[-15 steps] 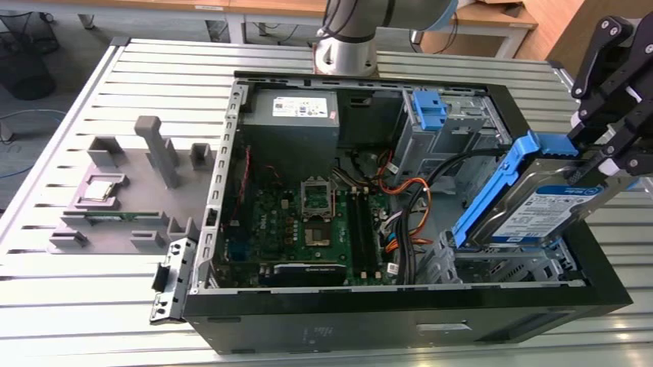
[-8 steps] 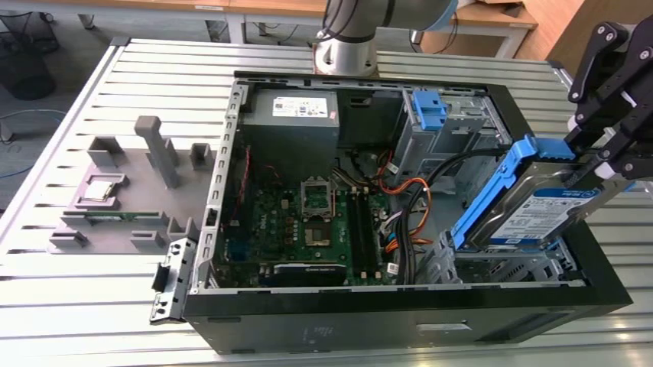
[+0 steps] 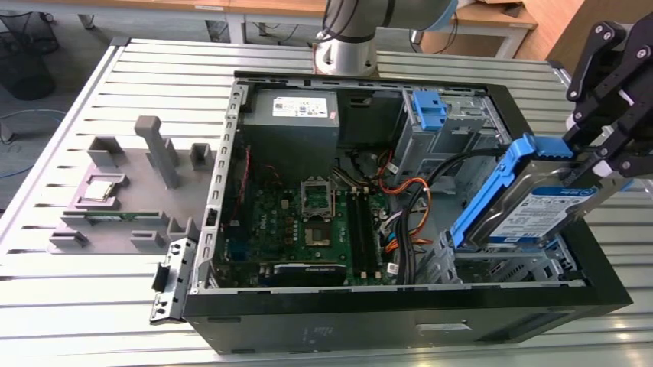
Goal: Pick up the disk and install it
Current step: 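Insert the disk into the insertion slot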
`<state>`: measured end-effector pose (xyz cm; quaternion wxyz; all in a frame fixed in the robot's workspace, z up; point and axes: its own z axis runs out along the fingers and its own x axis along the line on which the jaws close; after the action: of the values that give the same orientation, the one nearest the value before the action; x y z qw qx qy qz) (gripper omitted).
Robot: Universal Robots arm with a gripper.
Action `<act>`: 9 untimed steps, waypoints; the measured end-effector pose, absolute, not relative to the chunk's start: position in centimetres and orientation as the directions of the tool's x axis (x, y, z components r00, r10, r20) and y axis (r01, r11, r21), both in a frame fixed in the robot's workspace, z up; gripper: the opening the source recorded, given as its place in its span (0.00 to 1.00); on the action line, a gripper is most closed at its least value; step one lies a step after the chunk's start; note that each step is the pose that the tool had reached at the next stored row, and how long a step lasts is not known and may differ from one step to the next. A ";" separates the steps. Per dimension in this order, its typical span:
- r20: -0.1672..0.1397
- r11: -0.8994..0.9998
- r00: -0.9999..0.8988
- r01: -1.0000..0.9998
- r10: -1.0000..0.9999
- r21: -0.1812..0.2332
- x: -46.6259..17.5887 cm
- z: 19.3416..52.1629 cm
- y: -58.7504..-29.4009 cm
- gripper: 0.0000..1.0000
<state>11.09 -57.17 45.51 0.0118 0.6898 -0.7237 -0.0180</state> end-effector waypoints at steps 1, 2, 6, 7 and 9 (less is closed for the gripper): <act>-0.008 0.048 -0.048 -0.998 -0.999 0.042 11.1 45.5 -57.1 0.35; -0.008 0.048 -0.048 -0.998 -0.999 0.042 11.1 45.5 -57.1 0.35; -0.008 0.048 -0.048 -0.998 -0.999 0.042 11.1 45.3 -57.1 0.35; -0.008 0.048 -0.048 -0.998 -0.999 0.042 11.1 45.3 -57.1 0.35; -0.008 0.048 -0.048 -0.998 -0.999 0.042 11.1 45.2 -57.1 0.35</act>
<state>11.09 -57.11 45.17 0.0119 0.6898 -0.7237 -0.0179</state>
